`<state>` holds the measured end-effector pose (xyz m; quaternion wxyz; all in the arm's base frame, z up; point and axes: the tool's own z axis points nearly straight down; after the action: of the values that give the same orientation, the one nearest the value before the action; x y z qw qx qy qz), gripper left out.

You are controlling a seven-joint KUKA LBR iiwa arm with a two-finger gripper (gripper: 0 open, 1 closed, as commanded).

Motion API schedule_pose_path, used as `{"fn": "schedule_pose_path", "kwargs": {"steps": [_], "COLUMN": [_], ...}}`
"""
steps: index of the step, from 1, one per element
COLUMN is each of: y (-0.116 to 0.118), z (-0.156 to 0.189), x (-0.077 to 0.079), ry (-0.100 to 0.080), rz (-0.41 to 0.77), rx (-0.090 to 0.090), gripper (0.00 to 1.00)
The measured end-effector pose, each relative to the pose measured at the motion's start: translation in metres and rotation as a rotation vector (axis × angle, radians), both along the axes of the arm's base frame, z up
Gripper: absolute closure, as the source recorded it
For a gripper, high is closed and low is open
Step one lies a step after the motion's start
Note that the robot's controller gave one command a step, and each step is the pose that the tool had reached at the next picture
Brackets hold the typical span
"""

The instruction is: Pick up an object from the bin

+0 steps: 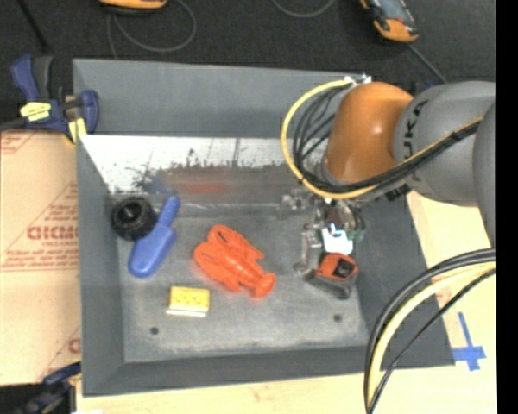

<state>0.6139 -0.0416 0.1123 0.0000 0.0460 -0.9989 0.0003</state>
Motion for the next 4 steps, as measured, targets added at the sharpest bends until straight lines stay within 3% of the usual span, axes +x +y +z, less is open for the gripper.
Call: {"fn": "schedule_pose_path", "kwargs": {"steps": [1,2,3,4], "y": [0.041,0.052,0.107,0.156], "z": [-0.021,-0.026,-0.034,-0.034], "x": [0.021,0.027,0.005,-0.005], "ry": [-0.007,-0.004,-0.004,-0.002], "rz": [-0.022,0.144,0.233,0.207], "rx": [0.003,0.0,0.0,0.003], "gripper": [0.0,0.0,0.0,0.0]}}
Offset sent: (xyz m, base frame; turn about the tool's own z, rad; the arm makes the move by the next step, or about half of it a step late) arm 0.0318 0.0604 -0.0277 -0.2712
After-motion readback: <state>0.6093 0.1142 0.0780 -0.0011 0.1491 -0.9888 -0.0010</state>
